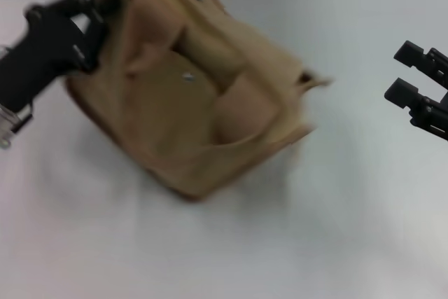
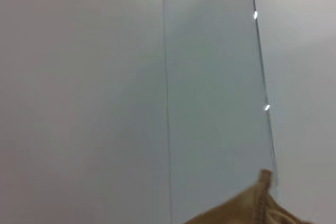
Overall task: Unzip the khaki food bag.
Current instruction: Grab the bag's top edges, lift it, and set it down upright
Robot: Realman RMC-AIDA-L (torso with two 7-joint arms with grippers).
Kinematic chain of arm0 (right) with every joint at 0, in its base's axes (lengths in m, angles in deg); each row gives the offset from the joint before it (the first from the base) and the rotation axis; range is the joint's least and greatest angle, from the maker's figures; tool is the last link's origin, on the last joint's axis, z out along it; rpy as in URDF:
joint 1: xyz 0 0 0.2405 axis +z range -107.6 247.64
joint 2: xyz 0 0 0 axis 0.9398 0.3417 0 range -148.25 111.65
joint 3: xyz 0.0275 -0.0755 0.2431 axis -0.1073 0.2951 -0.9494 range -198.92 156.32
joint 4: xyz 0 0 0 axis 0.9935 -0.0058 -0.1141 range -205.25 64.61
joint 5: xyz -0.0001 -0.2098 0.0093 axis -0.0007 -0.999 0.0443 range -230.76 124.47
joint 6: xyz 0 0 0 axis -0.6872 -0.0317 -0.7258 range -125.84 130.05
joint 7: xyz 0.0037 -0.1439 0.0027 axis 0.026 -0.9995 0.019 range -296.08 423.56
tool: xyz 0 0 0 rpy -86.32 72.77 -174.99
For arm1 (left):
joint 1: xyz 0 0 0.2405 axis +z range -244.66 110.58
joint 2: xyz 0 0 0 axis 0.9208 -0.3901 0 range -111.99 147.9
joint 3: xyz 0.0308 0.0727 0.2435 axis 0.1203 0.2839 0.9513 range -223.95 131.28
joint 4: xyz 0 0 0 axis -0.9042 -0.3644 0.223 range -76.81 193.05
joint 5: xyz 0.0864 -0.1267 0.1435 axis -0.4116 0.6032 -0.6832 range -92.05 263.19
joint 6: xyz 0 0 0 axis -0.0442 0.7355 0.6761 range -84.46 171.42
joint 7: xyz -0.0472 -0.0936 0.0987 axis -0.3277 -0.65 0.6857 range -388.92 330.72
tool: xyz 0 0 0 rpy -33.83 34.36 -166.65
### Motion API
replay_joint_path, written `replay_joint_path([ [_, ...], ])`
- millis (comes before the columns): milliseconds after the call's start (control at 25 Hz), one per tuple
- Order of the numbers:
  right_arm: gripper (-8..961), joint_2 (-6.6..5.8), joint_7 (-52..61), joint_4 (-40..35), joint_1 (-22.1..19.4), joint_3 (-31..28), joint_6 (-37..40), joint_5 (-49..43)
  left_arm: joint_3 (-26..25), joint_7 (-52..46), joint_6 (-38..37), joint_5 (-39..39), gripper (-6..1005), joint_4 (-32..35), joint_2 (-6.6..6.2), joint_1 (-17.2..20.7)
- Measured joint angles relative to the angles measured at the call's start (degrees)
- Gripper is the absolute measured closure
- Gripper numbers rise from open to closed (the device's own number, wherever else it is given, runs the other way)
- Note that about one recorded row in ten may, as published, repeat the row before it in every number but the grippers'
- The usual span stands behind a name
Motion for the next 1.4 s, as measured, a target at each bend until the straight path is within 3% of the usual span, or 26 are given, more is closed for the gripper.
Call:
replay_joint_path([
  [120, 122, -0.01, 0.0, 0.0, 0.0, 0.0, 0.0, 0.1, 1.1, -2.2, -3.7, 0.2, 910, 1.5, 0.14, -0.5],
  [200, 122, 0.02, 0.0, 0.0, 0.0, 0.0, 0.0, 0.2, 4.8, -1.0, -5.8, 0.0, 909, 0.3, 0.47, -1.3],
  [320, 122, 0.08, -0.3, 0.7, 0.0, 0.0, -0.4, 0.7, 11.3, 2.9, -4.8, 0.4, 908, -5.0, 0.68, -3.4],
  [480, 122, 0.10, -6.6, 2.2, -0.1, 0.0, -0.7, 1.3, 14.1, 8.9, -0.6, 0.4, 907, -13.4, 0.70, -6.4],
  [760, 121, 0.27, -31.3, 9.1, -1.6, 0.0, -7.8, 1.3, 14.2, 10.1, -2.4, 0.3, 905, -16.0, 0.71, -6.2],
  [1200, 121, 0.63, -85.4, 35.1, -3.1, -5.7, -16.3, 1.5, 14.3, 10.0, -5.3, -0.3, 901, -17.0, 0.71, -7.0],
  [1400, 121, 0.71, -97.4, 40.8, -2.6, -7.2, -20.1, 1.5, 14.3, 10.0, -5.6, -0.3, 899, -17.0, 0.71, -7.4],
])
